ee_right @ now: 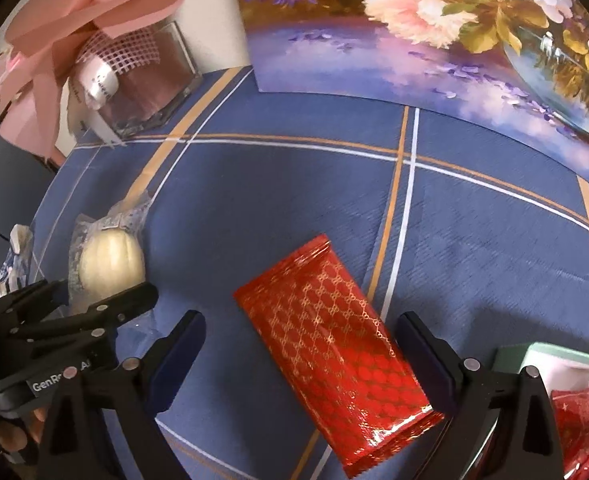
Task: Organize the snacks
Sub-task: 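Close right gripper on red pack while left gripper holds round cake, then carry red pack with right gripper into tray while left gripper carries round cake there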
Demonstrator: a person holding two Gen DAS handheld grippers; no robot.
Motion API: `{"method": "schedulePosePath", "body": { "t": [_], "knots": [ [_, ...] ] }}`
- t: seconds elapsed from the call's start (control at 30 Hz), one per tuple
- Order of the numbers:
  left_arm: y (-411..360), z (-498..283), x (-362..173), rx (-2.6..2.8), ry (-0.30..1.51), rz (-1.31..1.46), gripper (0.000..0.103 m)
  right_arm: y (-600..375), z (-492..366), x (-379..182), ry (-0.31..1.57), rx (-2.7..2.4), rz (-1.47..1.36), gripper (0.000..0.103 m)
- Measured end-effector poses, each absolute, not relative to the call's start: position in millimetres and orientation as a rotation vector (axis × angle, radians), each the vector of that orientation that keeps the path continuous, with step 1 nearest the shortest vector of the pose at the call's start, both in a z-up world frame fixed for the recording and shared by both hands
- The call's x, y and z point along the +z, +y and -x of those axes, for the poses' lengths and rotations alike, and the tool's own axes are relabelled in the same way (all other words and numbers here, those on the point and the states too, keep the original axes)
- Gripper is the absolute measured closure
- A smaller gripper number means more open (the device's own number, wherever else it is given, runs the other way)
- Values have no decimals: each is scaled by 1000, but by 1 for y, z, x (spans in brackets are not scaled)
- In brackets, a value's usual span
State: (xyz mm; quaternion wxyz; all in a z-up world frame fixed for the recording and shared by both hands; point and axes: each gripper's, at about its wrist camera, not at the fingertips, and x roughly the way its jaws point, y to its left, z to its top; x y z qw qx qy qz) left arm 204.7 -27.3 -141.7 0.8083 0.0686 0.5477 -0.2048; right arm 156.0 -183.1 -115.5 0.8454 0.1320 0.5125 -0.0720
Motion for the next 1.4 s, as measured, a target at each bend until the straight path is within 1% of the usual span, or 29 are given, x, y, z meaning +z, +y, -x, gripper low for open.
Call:
{"method": "schedulePosePath", "body": {
  "t": [0.23, 0.3, 0.37, 0.53, 0.63, 0.7, 0.77, 0.83, 0.87, 0.93, 1.0, 1.23, 1.3, 1.33, 1.4],
  "knots": [
    [-20, -203, -146, -459, 1168, -139, 40, -169, -151, -113, 1096, -79, -305, 7],
    [-24, -200, -139, -462, 1168, -140, 40, -167, -150, -112, 1091, -74, -307, 7],
    [-22, -204, -141, -466, 1168, -142, 40, -164, -149, -111, 1089, -78, -291, 10],
    [-18, -207, -143, -478, 1165, -133, 40, -158, -149, -118, 1107, -110, -192, 25],
    [-18, -210, -145, -481, 1159, -134, 40, -153, -147, -121, 1108, -129, -94, 29],
    [-18, -211, -145, -479, 1157, -133, 40, -150, -147, -122, 1102, -142, -50, 31],
    [-16, -210, -144, -477, 1154, -132, 40, -151, -146, -123, 1089, -149, -49, 33],
    [-14, -208, -143, -476, 1150, -130, 40, -155, -145, -121, 1076, -163, -61, 41],
    [-14, -208, -143, -476, 1148, -130, 40, -158, -145, -121, 1071, -167, -70, 42],
    [-14, -204, -143, -473, 1144, -131, 40, -164, -144, -120, 1060, -173, -97, 47],
    [-15, -203, -143, -469, 1140, -132, 40, -169, -143, -118, 1054, -176, -128, 49],
    [-14, -199, -142, -456, 1127, -120, 41, -178, -138, -112, 1033, -188, -198, 53],
    [-12, -197, -141, -452, 1117, -108, 43, -182, -136, -108, 1021, -191, -219, 53],
    [-10, -195, -140, -447, 1110, -105, 47, -184, -135, -105, 1012, -192, -229, 54],
    [-7, -194, -139, -448, 1105, -90, 48, -186, -132, -98, 992, -192, -244, 54]
  ]
}}
